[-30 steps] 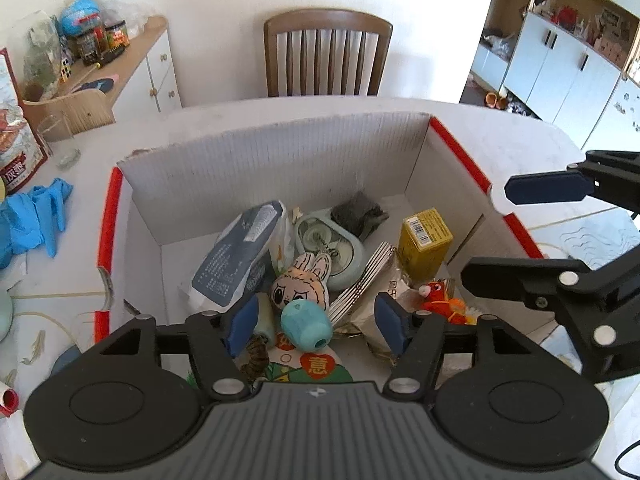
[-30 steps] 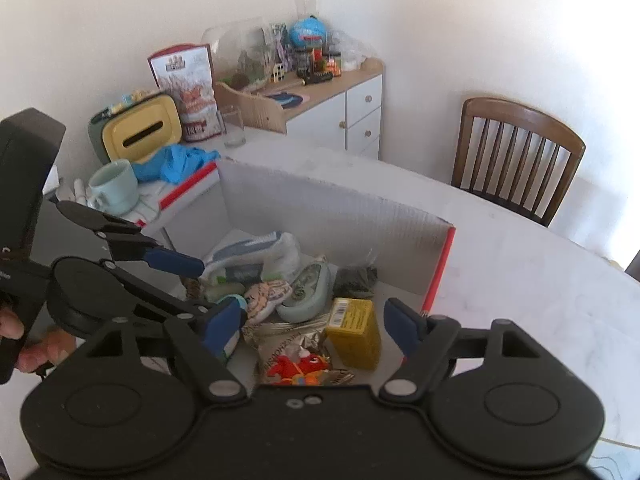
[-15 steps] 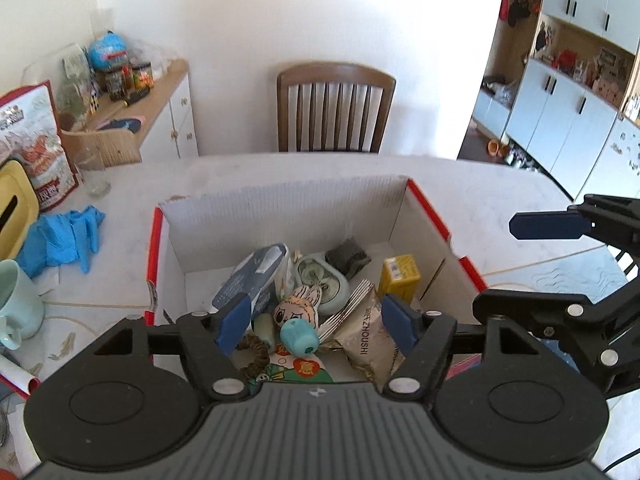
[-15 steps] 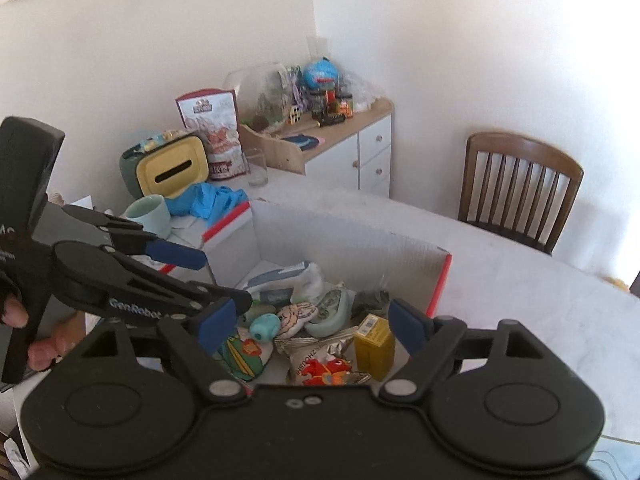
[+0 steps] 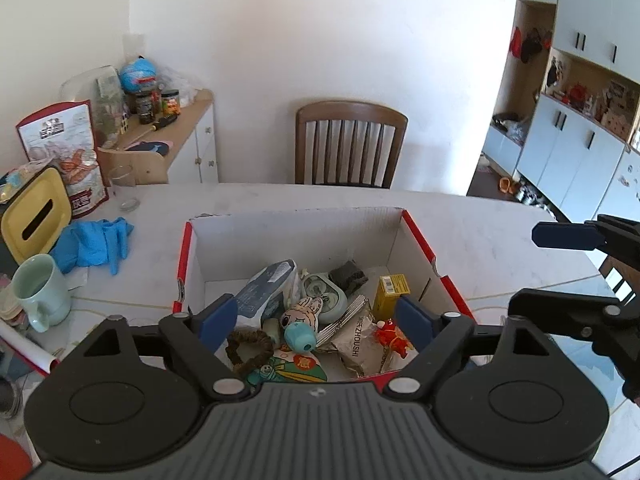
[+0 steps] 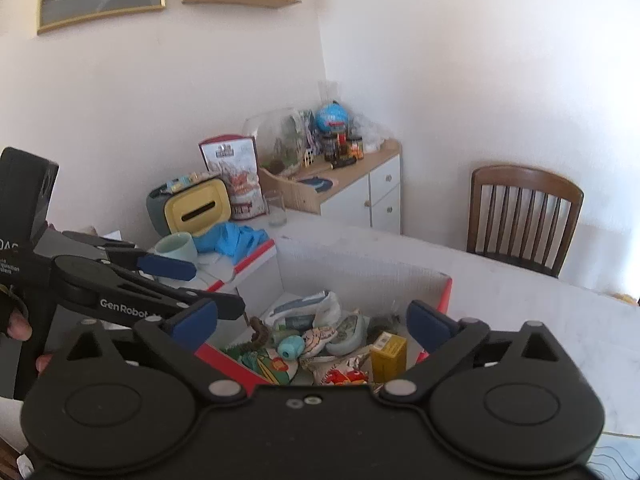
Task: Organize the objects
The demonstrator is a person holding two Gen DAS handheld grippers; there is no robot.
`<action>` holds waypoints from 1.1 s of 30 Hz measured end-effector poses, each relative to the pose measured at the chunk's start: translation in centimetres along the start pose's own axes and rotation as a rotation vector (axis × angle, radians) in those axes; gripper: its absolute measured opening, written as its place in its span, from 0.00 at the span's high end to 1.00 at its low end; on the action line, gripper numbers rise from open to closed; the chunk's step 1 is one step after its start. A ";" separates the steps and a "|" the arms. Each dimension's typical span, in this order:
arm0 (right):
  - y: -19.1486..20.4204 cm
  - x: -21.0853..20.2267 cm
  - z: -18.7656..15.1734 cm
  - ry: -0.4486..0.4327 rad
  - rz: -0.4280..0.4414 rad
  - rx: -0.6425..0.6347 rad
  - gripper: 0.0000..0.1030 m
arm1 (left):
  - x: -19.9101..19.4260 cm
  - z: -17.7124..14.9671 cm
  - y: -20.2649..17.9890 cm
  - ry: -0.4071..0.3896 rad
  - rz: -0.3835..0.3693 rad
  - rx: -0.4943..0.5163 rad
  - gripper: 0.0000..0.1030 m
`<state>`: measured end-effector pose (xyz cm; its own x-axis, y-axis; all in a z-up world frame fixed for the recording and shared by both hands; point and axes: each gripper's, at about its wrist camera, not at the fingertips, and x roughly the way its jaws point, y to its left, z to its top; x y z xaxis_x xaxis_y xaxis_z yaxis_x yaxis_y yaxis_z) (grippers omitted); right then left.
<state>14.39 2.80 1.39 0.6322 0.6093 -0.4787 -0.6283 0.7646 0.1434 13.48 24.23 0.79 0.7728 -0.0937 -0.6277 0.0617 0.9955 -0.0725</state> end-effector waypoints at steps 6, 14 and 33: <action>-0.2 -1.5 -0.4 -0.035 0.005 0.019 0.01 | -1.2 -0.3 -0.6 -0.035 0.016 -0.006 0.01; -0.1 -2.7 -1.7 -0.024 0.004 0.040 0.01 | -2.1 -1.2 -1.4 -0.062 0.032 -0.018 0.00; 0.6 -2.9 -2.6 -0.013 -0.080 0.045 0.01 | -4.2 -2.6 -2.5 -0.069 0.032 -0.050 0.00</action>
<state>11.00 1.00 0.64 0.6854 0.5484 -0.4790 -0.5550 0.8193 0.1438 8.47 22.11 1.58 0.8159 -0.0587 -0.5752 0.0061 0.9957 -0.0928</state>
